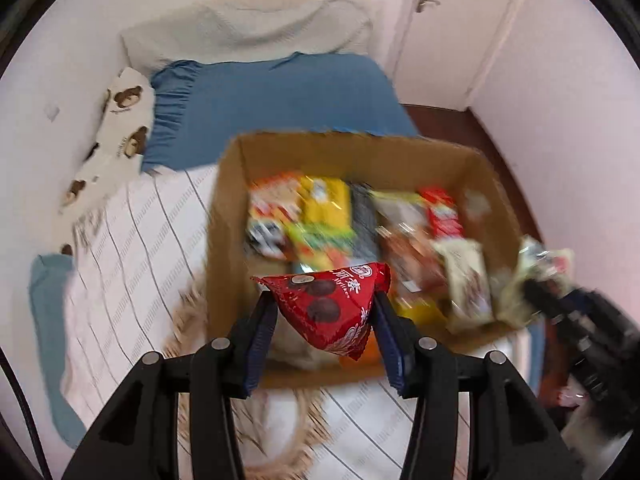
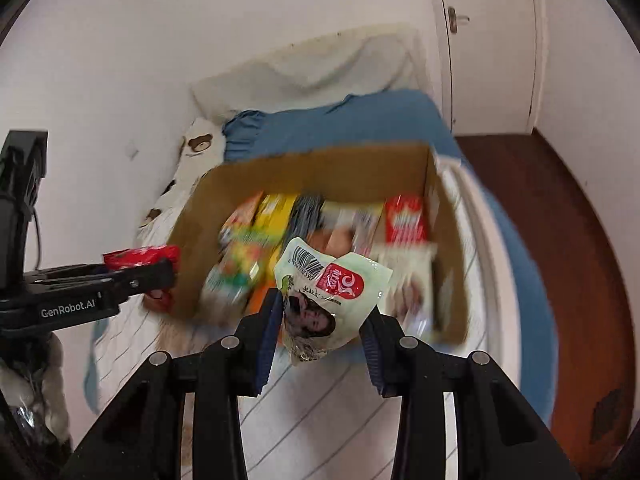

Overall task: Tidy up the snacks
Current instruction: 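Drop both candies into the box and open both grippers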

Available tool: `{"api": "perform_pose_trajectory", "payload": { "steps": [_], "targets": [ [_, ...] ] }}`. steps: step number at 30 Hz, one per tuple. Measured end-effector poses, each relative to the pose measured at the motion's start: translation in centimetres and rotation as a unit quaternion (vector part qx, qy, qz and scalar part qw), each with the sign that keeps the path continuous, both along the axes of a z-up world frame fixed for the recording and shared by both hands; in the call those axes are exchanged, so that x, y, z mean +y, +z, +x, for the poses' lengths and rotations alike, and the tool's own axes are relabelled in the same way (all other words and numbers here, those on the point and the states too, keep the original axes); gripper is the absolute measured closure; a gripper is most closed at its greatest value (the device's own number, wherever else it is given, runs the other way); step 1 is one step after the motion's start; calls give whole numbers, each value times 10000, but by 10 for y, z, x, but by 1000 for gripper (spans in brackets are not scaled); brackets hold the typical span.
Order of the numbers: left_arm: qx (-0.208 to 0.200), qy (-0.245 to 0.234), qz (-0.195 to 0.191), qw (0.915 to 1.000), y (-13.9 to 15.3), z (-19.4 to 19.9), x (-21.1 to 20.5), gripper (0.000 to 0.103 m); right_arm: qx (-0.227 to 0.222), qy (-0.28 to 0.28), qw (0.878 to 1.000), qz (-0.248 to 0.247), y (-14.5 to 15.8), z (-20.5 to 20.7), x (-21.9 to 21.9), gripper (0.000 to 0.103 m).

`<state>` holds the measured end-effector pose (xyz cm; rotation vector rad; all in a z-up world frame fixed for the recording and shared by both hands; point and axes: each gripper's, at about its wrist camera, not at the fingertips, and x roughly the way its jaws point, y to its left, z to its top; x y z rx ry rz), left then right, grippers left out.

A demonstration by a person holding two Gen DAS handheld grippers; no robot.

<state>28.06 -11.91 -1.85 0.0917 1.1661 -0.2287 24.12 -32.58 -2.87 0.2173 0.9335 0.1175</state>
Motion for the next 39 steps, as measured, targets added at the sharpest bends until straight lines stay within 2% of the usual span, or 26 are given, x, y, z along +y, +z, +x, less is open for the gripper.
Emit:
{"api": "perform_pose_trajectory", "payload": {
  "steps": [5,6,8,9,10,11,12,13,23,29,35,39],
  "targets": [
    [348,190,326,9987,-29,60,3,56,483,-2,9988,-64,-27,83,-11,63],
    [419,196,417,9981,-37,68,2,56,760,59,9970,-105,-41,103,-12,63],
    [545,278,565,9965,-54,81,3,55,1050,-69,9944,114,-58,121,-21,59],
    [627,317,588,9958,-62,89,4,53,1217,-36,9924,164,-67,131,-22,54],
    [668,323,597,9955,-66,91,4,45,1308,-94,9912,158,-73,135,-25,35],
    [707,310,591,9953,-69,94,3,23,1378,-155,9903,132,-77,140,-27,13],
    [718,298,557,9954,-70,95,1,12,1408,-128,9898,185,-79,142,-28,7],
    [702,293,493,9959,-70,95,1,7,1440,-170,9893,182,-81,146,-29,6],
    [781,355,299,9959,-73,84,-13,7,1801,-153,9820,-541,-88,128,-9,4],
    [769,356,275,9960,-70,74,-18,7,1890,-236,9796,-637,-89,114,-7,3],
    [575,321,223,9976,-57,62,-19,7,1818,-335,9802,-708,-78,100,-8,3],
    [360,344,147,9987,-41,48,-16,7,1641,-361,9834,-692,-59,85,-6,3]
  ]
}}
